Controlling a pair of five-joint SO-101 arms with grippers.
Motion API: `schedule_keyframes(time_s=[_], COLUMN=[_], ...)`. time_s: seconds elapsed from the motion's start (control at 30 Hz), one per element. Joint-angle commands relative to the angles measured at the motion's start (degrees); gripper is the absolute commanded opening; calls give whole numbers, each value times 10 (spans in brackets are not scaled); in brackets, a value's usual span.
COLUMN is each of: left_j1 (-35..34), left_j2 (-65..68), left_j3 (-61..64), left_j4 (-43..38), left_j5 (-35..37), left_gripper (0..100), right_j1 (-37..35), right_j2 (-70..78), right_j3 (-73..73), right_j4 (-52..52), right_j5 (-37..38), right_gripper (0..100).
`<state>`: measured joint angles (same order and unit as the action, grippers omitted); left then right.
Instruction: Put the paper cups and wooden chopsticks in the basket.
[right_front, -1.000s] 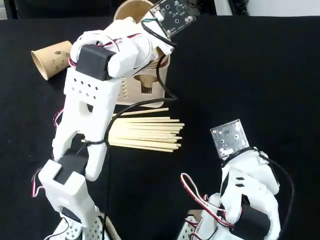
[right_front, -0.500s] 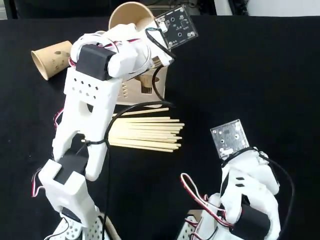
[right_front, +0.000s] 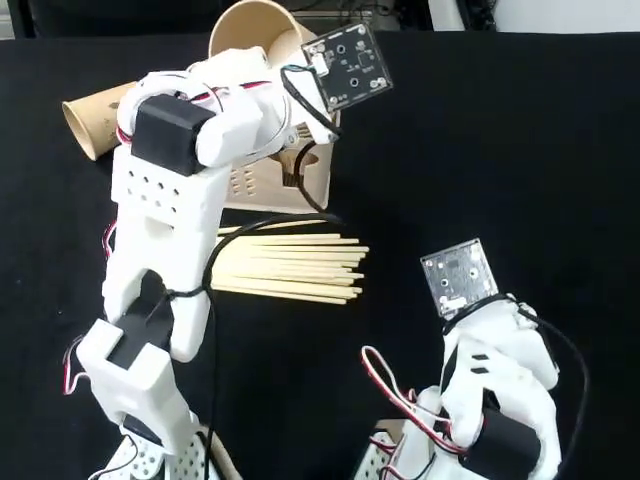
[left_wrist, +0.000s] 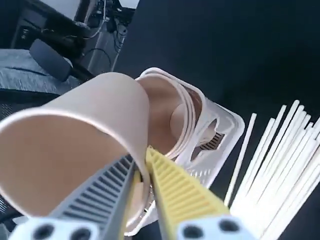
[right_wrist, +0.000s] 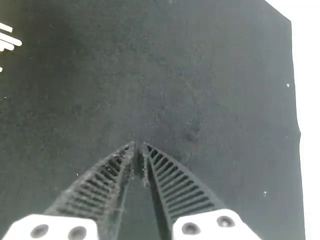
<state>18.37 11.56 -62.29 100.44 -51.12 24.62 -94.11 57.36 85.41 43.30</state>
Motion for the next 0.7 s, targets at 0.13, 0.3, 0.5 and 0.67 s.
schedule_keyframes(time_s=[0.13,0.3,0.5,0.67], left_j1=[-3,-8,-4,-4], left_j2=[-9,-11,-5,-4], left_j3=[50,113,120,119], left_j4=[4,4,4,-23], left_j5=[-64,-102,-106,-102], left_gripper=[30,30,30,30], right_j1=[6,6,5,4], right_j2=[7,7,7,7], right_j3=[0,0,0,0], right_j4=[-4,-4,-4,-4], right_j5=[1,1,1,1], right_gripper=[13,13,13,13])
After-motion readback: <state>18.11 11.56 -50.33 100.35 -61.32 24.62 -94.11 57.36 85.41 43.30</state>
